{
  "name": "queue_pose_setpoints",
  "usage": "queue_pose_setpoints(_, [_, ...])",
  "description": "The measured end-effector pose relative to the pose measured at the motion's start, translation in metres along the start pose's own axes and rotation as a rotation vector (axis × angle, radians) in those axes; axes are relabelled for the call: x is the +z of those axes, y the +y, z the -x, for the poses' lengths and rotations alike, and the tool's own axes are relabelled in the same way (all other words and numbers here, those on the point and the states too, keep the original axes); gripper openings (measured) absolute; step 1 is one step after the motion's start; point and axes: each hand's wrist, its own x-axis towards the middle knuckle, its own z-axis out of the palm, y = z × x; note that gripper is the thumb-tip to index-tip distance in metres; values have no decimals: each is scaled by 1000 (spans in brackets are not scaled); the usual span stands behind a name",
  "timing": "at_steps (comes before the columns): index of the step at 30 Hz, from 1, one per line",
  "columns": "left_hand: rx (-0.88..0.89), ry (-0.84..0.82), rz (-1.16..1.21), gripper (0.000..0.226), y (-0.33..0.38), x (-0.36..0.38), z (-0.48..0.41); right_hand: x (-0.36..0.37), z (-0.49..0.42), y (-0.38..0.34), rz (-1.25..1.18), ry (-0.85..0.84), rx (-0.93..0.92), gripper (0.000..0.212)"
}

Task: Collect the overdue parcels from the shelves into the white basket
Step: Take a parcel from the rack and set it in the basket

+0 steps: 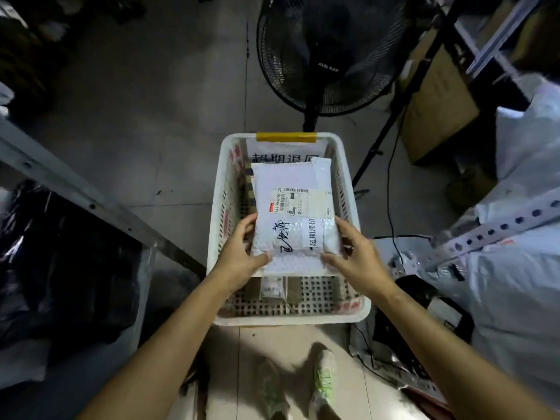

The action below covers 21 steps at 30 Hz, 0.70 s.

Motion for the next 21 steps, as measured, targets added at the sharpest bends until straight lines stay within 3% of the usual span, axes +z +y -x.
queue_pose_setpoints(11, [-59,63,-74,85,-83,15,-107,39,-112,89,43,-5,61,83])
queue_pose_setpoints(21, [-29,174,-89,81,-121,3,-190,73,-210,118,31,-55,18,83])
